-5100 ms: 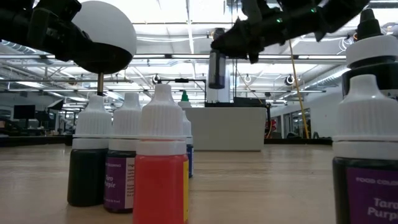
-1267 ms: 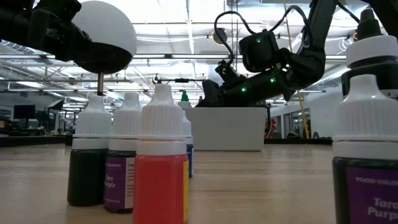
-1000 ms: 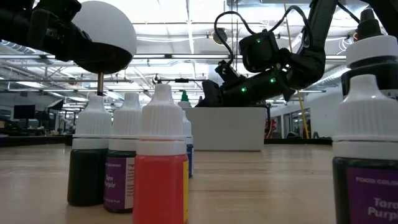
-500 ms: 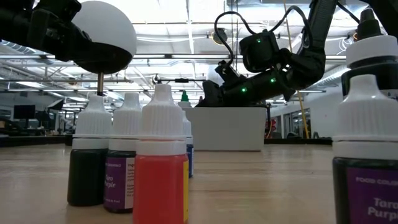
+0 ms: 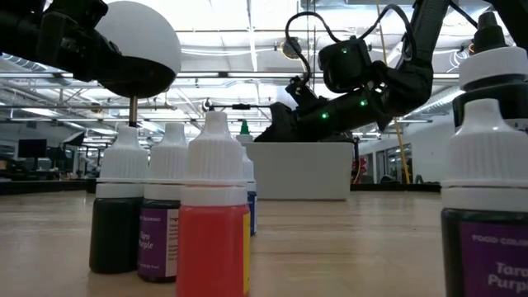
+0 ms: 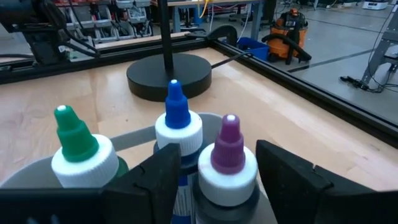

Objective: Pick & Place food coloring
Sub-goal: Put the big purple food coloring bottle into the gray bin, then put the big black food coloring bottle into the gray bin

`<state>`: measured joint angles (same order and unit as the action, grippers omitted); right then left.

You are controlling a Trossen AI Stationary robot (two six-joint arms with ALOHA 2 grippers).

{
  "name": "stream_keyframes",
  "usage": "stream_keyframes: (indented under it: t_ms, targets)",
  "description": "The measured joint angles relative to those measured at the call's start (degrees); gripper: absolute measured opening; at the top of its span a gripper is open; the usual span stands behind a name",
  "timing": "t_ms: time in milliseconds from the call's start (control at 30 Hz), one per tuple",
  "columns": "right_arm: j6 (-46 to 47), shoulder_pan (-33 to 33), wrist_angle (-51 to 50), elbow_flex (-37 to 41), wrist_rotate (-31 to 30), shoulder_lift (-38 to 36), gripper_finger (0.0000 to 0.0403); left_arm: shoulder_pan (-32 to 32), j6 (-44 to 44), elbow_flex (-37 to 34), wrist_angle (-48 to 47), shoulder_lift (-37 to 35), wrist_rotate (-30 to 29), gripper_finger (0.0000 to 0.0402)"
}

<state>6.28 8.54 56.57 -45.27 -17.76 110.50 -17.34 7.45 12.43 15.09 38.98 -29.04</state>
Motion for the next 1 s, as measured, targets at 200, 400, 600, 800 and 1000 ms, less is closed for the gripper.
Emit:
stream_keyframes:
  t_ms: [200, 400, 600, 800, 1000]
  targets:
    - [-0.35, 0.0, -0.35, 0.01, -0.04, -0.84, 0.0205, 0.02, 0.0, 0.0, -0.02, 0.0, -0.01, 0.0035]
    - [-1.56, 0.0, -5.14, -0.03, -0.08, -5.92, 0.0205, 0.02, 0.0, 0.0, -0.02, 0.0, 0.0, 0.0035]
    - [-2.65, -0.03, -11.04, -0.07, 0.01, -12.76, 0.0203, 0.02, 0.0, 0.0, -0.02, -0.02, 0.02, 0.0035]
    - [-1.11, -0.13, -15.77, -0.1, 2.92, -16.63, 0.0168, 0.01, 0.0, 0.0, 0.03, -0.01, 0.02, 0.0035]
    - [-1.39, -0.13, -15.84, -0.1, 3.04, -16.76, 0.0093, 0.02, 0.0, 0.0, 0.07, 0.0, 0.02, 0.0035]
